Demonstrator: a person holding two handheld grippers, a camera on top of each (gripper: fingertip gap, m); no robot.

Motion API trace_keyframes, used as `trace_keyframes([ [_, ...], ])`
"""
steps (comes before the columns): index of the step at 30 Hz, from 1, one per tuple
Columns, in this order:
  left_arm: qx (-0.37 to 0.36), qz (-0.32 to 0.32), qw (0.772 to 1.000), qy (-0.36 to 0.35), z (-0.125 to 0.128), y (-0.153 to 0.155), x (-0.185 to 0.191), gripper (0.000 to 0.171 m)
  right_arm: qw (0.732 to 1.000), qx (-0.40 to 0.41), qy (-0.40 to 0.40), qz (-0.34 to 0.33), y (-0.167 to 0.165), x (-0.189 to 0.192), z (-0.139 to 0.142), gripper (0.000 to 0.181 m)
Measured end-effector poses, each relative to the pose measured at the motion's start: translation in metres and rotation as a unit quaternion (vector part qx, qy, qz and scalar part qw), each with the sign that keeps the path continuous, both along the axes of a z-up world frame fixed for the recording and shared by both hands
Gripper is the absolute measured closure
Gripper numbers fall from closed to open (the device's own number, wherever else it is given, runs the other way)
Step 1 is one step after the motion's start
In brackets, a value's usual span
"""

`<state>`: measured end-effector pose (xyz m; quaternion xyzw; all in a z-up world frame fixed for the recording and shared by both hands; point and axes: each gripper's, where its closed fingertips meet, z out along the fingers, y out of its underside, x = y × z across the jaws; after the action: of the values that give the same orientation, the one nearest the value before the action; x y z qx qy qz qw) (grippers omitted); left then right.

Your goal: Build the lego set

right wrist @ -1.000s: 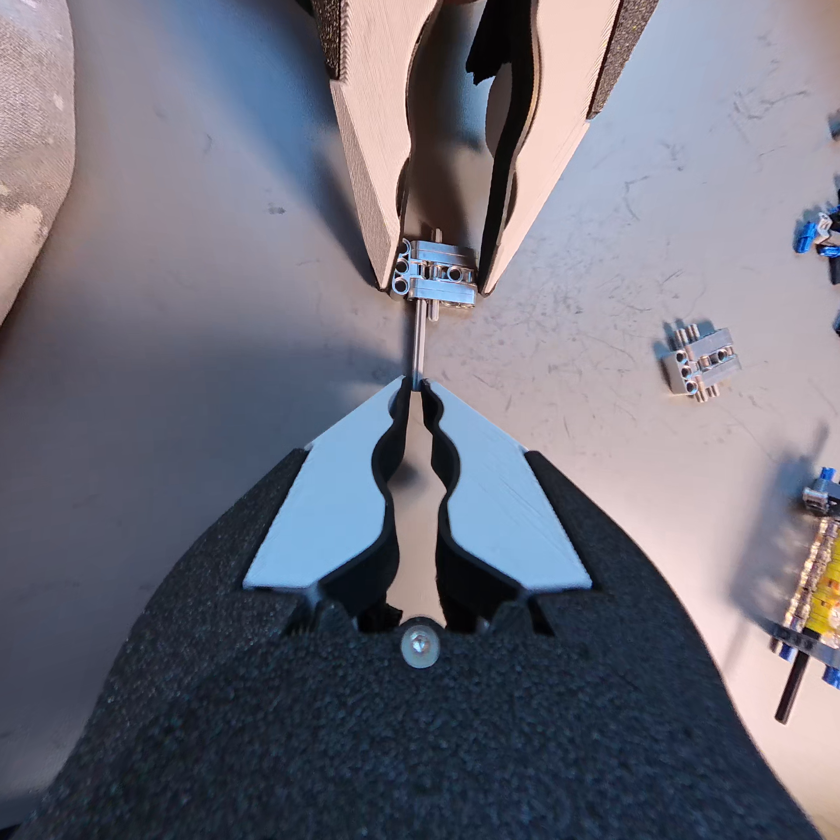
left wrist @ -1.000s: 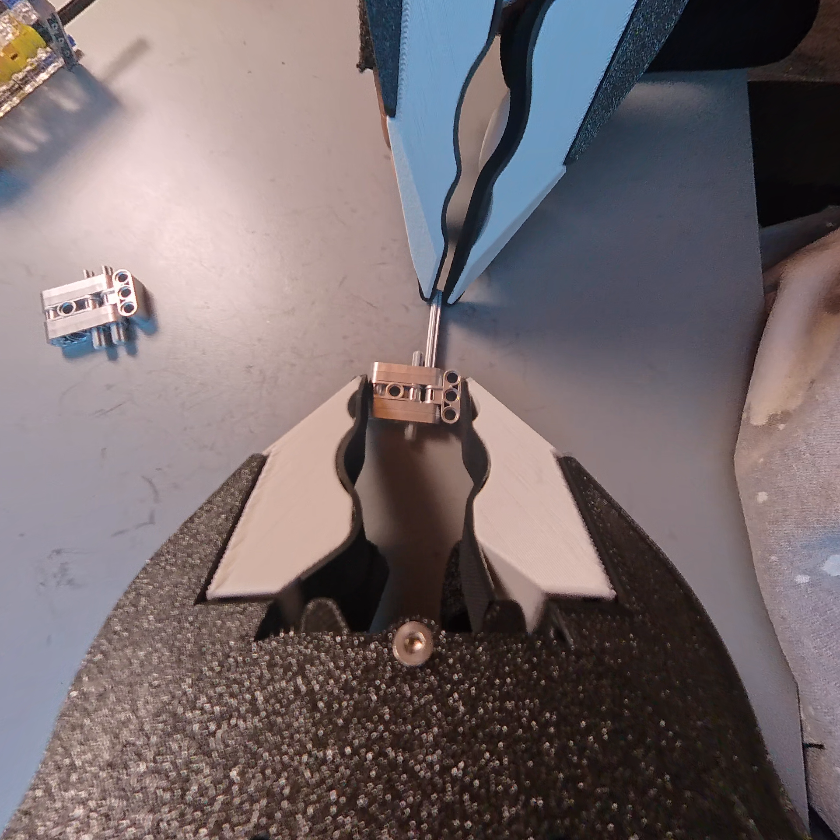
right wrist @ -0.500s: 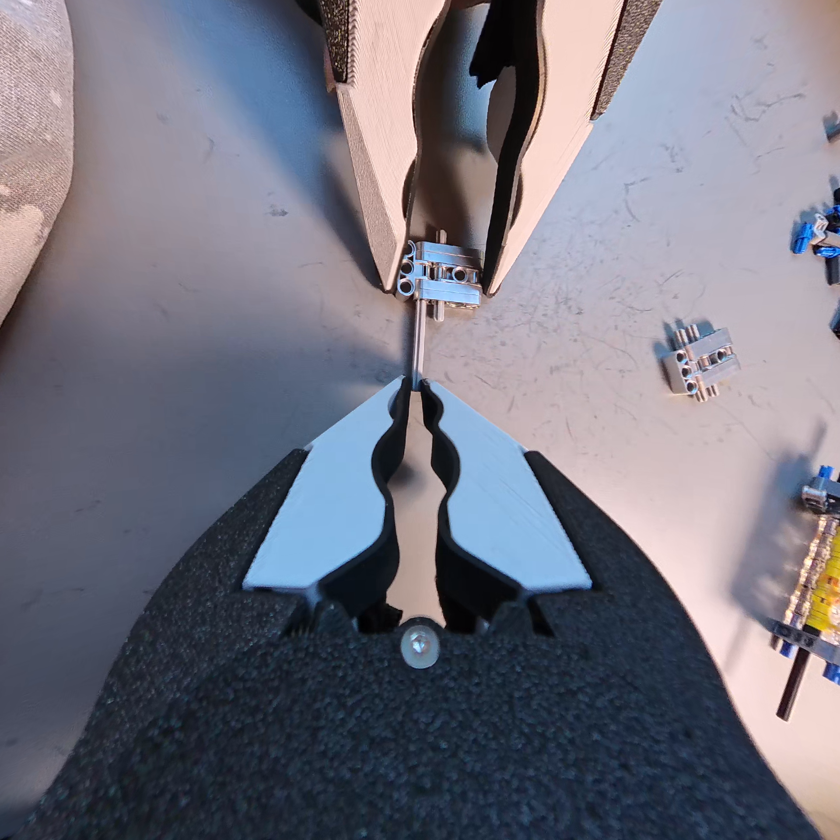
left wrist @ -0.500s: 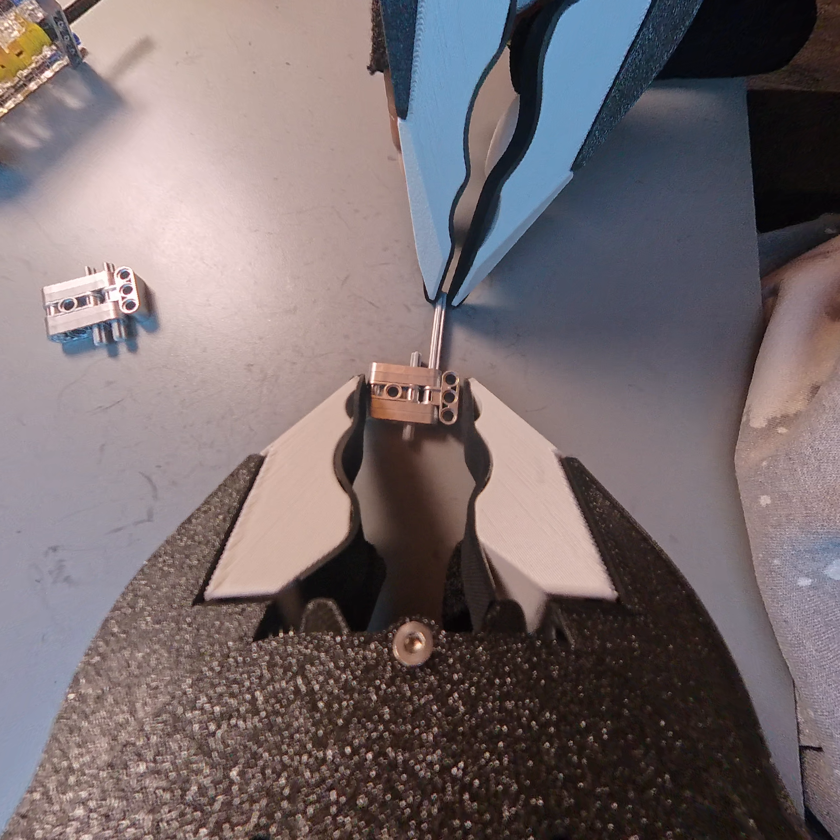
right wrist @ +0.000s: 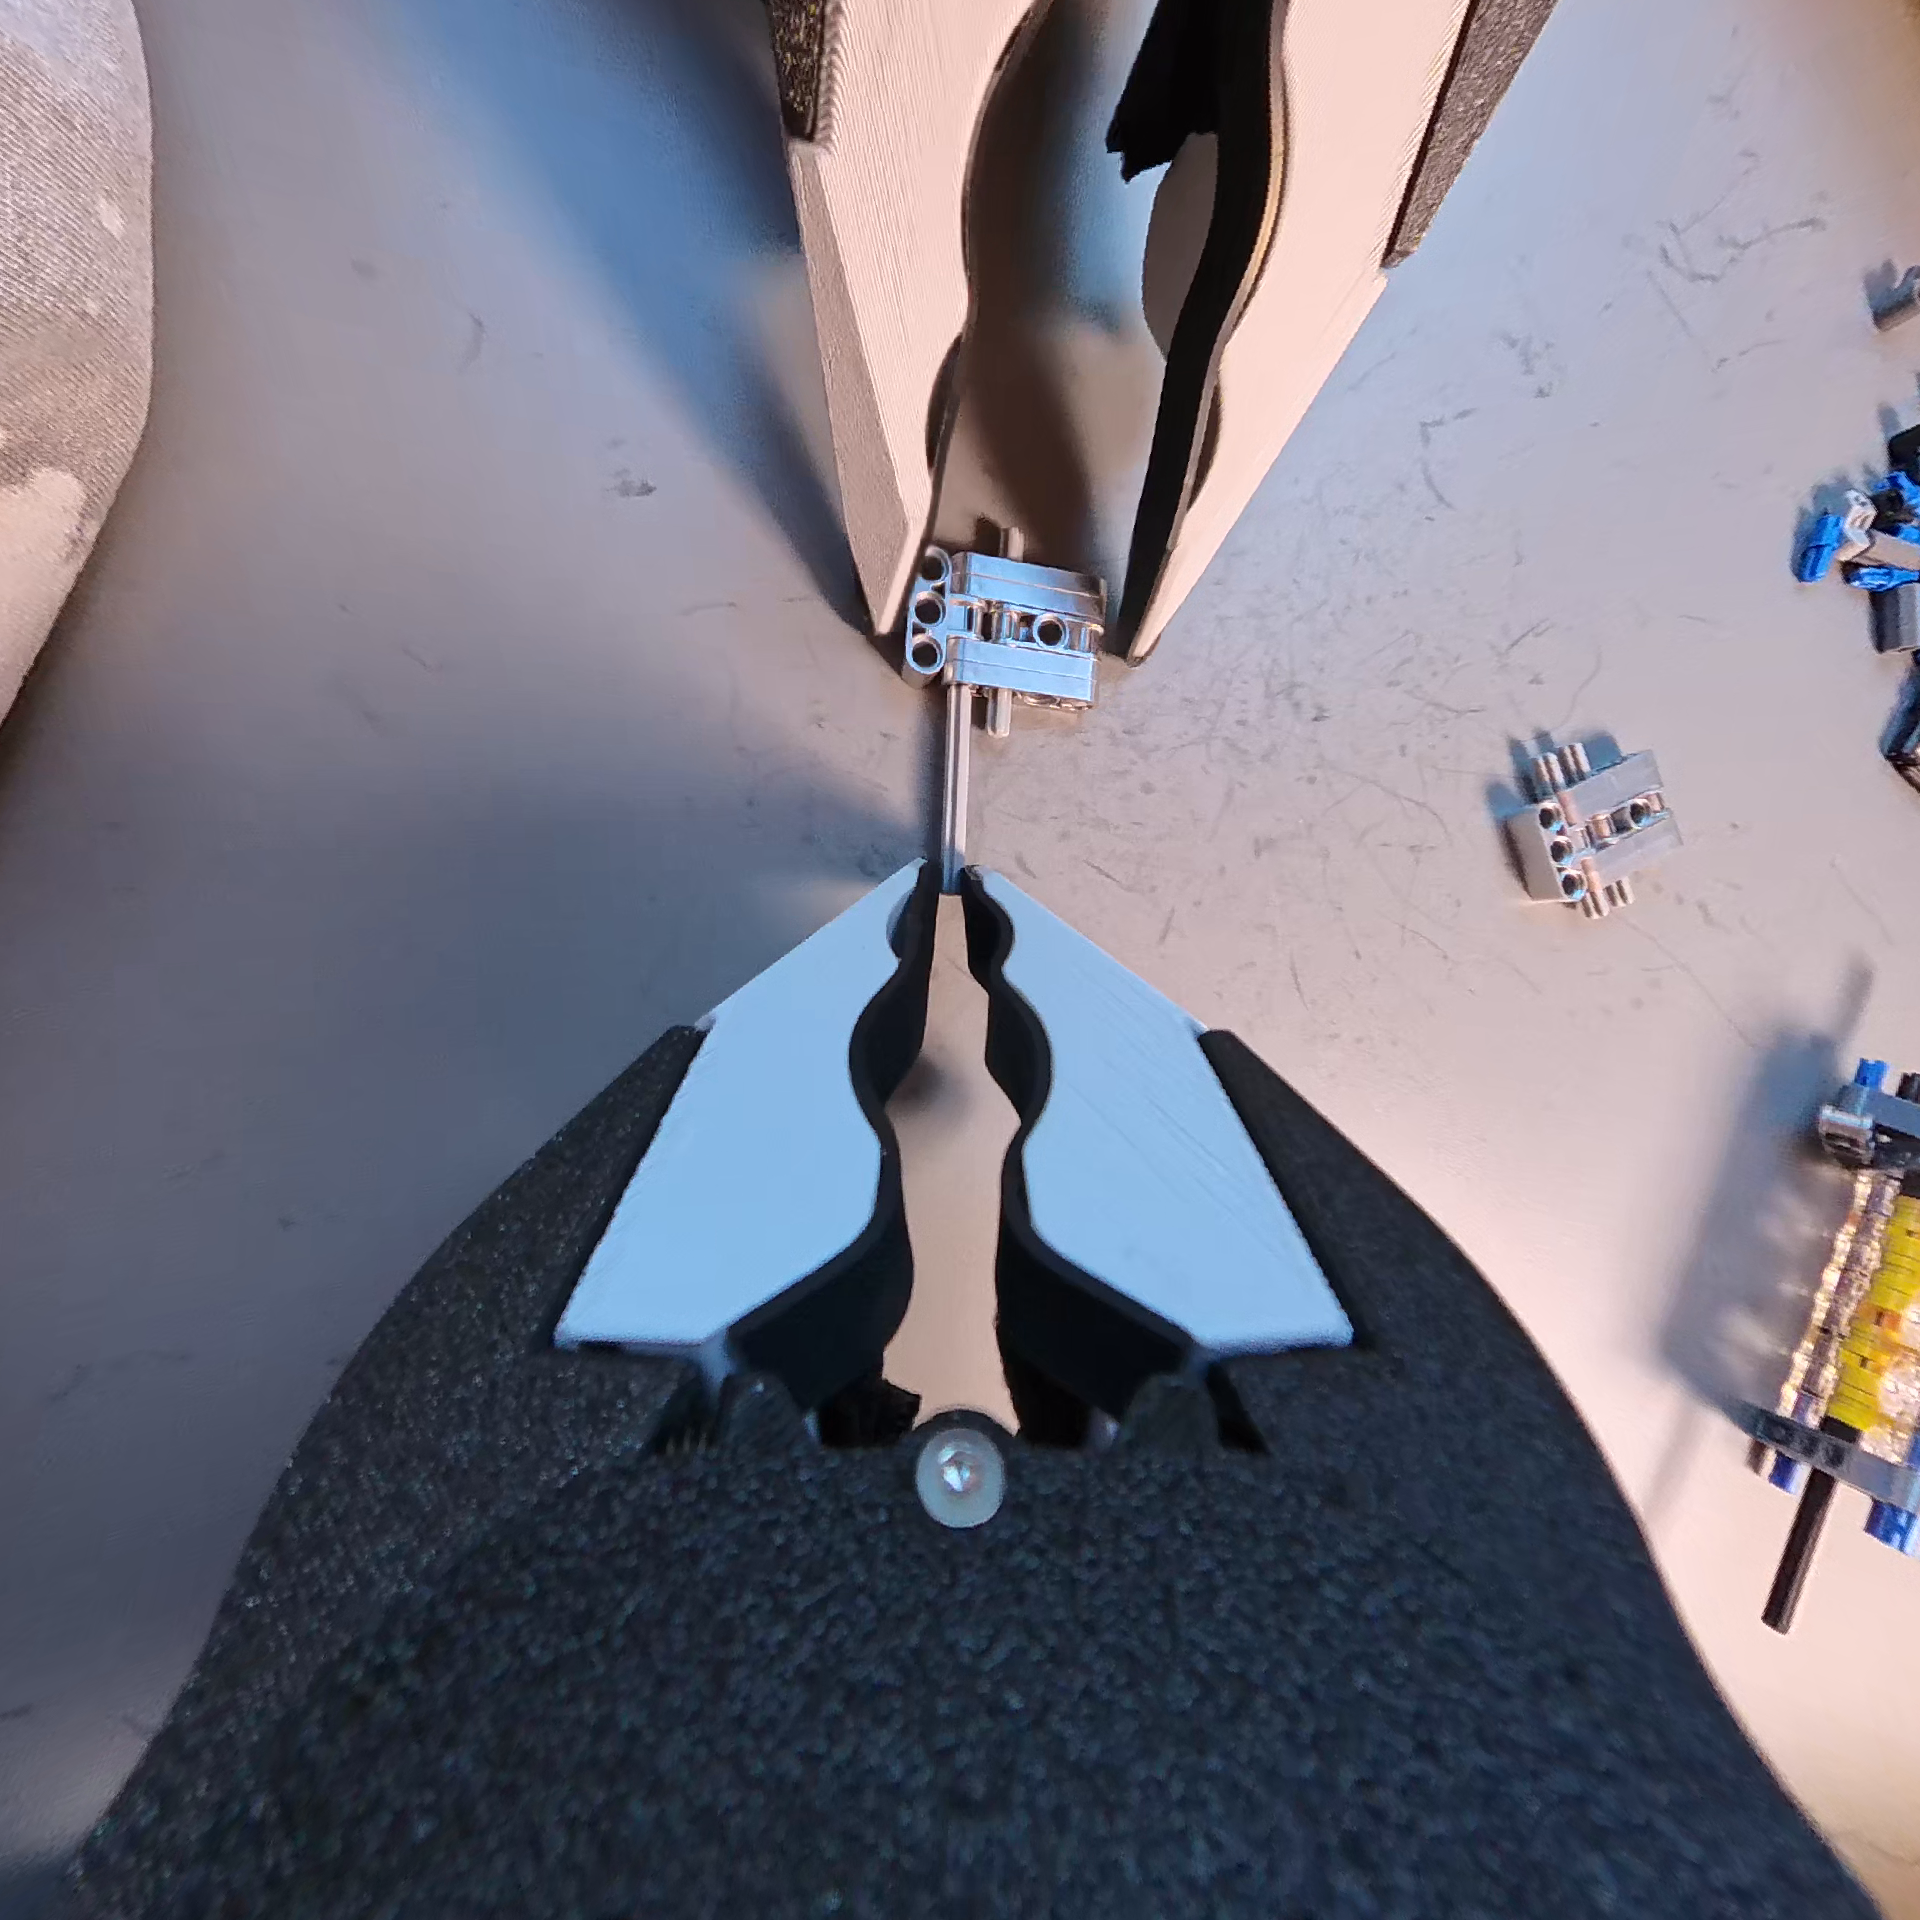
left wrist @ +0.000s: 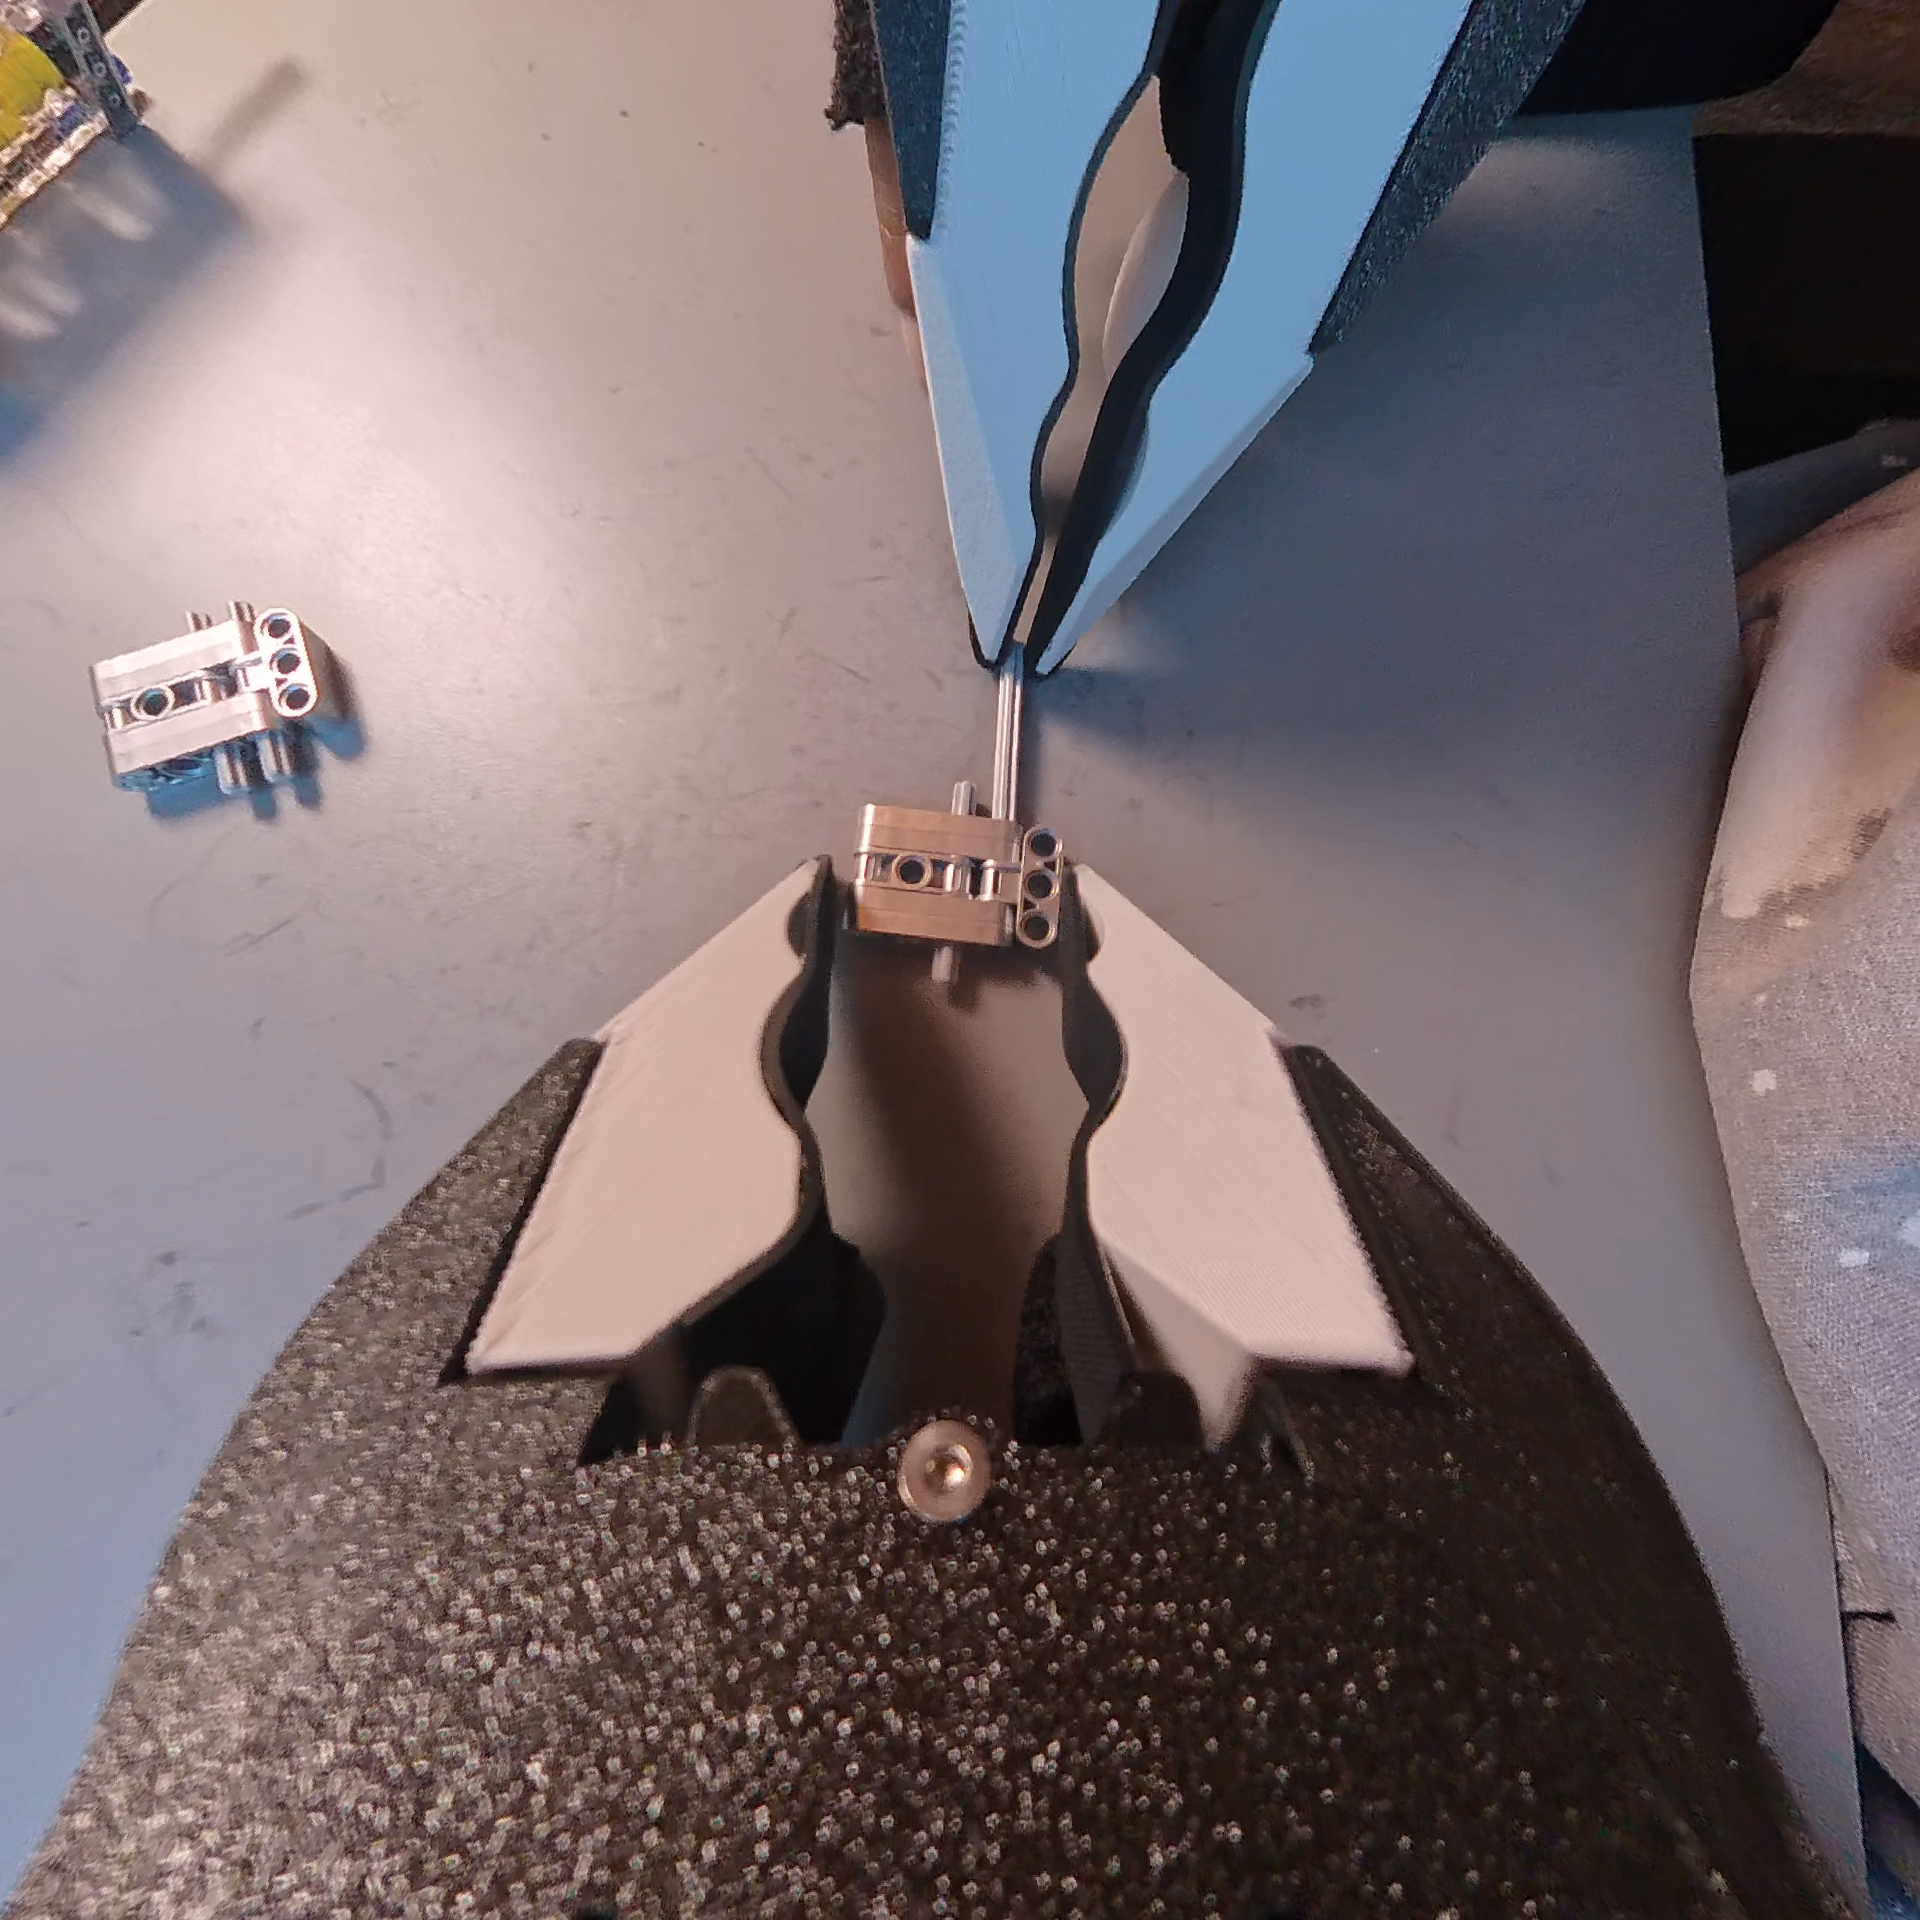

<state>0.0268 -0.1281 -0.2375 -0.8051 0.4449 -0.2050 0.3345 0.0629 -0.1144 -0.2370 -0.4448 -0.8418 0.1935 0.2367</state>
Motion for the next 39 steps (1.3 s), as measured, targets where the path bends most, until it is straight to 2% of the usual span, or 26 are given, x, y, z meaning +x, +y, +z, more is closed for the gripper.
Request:
trace_keyframes([
  [1,0.001,0.002,1.0,0.0,0.0001,0.0001,0.0001,0.132,1.0,0.001,0.0,0.0,-0.0001,-0.0001,0.0,0.179],
  [11,0.005,0.024,1.0,-0.002,0.0,0.0009,0.0008,0.133,1.0,0.005,-0.004,-0.001,-0.0005,0.0,-0.0001,0.179],
  [39,0.002,0.044,0.999,-0.022,0.0002,0.0017,0.0018,0.133,0.995,0.077,0.069,-0.011,0.0006,-0.0022,0.0021,0.18],
])
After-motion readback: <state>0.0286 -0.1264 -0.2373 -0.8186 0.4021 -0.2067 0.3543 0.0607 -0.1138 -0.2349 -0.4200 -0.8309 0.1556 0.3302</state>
